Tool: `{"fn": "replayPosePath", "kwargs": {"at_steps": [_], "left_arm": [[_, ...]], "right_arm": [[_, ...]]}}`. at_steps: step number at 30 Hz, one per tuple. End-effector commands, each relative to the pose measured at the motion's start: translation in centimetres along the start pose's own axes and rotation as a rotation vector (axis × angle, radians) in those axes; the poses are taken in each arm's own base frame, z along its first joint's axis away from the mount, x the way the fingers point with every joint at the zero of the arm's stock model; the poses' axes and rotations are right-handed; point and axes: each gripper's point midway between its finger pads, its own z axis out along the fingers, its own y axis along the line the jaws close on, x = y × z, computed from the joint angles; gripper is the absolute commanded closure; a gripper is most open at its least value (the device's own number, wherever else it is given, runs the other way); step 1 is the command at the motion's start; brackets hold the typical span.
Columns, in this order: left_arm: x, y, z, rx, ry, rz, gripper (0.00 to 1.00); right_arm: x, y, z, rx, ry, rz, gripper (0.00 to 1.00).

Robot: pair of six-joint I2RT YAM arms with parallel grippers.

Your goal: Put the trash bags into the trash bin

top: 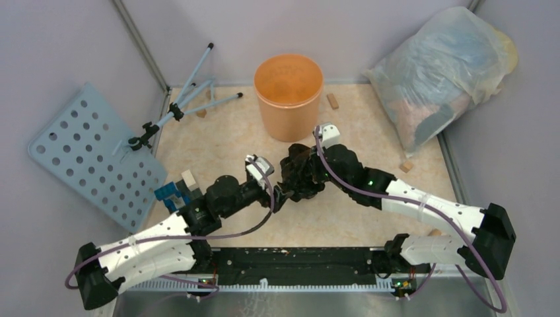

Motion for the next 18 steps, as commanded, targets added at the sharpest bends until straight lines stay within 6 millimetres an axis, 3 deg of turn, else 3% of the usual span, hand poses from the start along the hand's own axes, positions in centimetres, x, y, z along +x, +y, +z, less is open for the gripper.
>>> {"fn": "replayPosePath", "kwargs": {"at_steps": [1, 3, 6, 12, 15, 18], "left_arm": [[-2.6, -0.1, 0.6, -0.098, -0.032, 0.097, 0.01], [-2.4, -1.1, 1.0, -0.109, -0.013, 0.134, 0.01], [-2.0, -0.9, 1.3, -0.197, 0.015, 0.190, 0.01], [-1.5, 1.3, 1.6, -0.392, 0.060, 0.178, 0.11], [-1.3, 2.0, 1.7, -0.441, 0.052, 0.170, 0.26], [-1.0, 2.1, 2.0, -0.452, 0.066, 0.179, 0.58]], "right_arm": [[-2.6, 0.7, 0.1, -0.018, -0.043, 0.043, 1.00], [-2.6, 0.8, 0.1, -0.018, -0.042, 0.044, 1.00], [-2.7, 0.9, 0.1, -0.021, -0.043, 0.044, 1.00], [-2.5, 0.9, 0.1, -0.026, -0.036, 0.043, 1.00], [-2.4, 0.9, 0.1, -0.024, -0.033, 0.042, 1.00], [-2.3, 0.7, 0.1, -0.019, -0.031, 0.039, 1.00]]}}
